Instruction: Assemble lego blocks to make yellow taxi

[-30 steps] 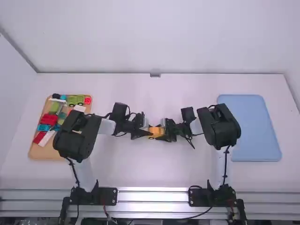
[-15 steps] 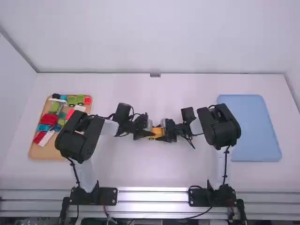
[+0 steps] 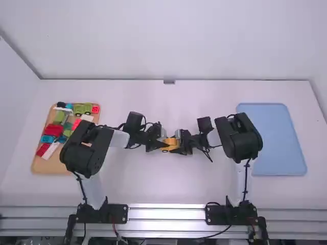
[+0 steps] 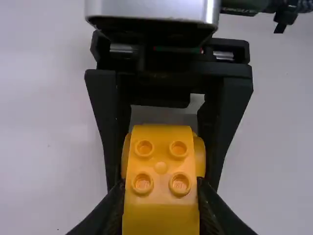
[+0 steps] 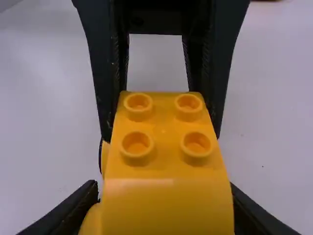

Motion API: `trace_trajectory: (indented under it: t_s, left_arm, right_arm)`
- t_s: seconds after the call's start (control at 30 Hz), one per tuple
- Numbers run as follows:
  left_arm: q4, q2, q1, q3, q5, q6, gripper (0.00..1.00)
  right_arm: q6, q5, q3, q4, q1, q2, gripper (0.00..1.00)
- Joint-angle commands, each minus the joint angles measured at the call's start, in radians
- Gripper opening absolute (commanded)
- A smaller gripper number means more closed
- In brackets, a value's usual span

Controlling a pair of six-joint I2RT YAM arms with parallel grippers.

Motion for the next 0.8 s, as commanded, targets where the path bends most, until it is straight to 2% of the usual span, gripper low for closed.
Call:
trace_trajectory:
  t_s: [0.0, 0.77]
  left_arm:
    - [-0.015, 0.008, 0.001, -0.014, -0.072, -0.003, 0.02]
    - [-0.026, 0.008, -0.02, -0.085, -0.124, 0.053, 0.02]
  right_arm:
    - [0.001, 0.054, -0.008, -0.016, 0.0, 0.015, 0.44]
    - [0.001, 0.047, -0.008, -0.016, 0.0, 0.015, 0.45]
